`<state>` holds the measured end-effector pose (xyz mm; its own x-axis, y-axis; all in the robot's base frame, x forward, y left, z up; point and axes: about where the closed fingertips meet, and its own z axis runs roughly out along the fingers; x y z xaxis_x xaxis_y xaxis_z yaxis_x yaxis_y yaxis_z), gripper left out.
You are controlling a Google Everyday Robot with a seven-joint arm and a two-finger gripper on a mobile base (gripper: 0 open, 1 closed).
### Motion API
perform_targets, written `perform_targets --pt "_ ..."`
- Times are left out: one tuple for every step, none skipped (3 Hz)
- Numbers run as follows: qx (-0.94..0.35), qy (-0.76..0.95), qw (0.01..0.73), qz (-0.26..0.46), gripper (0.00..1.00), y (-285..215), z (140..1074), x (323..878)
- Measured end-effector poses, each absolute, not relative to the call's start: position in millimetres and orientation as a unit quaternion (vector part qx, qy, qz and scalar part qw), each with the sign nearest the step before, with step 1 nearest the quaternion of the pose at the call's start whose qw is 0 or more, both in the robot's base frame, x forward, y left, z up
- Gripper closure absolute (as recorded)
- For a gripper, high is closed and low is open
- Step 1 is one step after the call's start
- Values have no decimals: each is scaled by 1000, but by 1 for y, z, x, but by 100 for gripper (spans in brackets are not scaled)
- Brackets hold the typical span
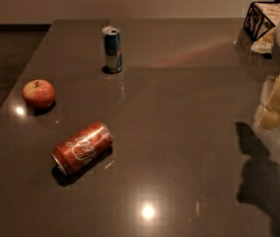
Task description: Place coke can upright
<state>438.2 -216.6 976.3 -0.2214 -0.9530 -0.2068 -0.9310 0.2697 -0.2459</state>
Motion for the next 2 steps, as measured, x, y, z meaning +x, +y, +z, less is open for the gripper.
perform_targets --pt "-603 781 159 -35 0 -217 976 438" --pt "-649 742 167 -19 0 -186 980 443"
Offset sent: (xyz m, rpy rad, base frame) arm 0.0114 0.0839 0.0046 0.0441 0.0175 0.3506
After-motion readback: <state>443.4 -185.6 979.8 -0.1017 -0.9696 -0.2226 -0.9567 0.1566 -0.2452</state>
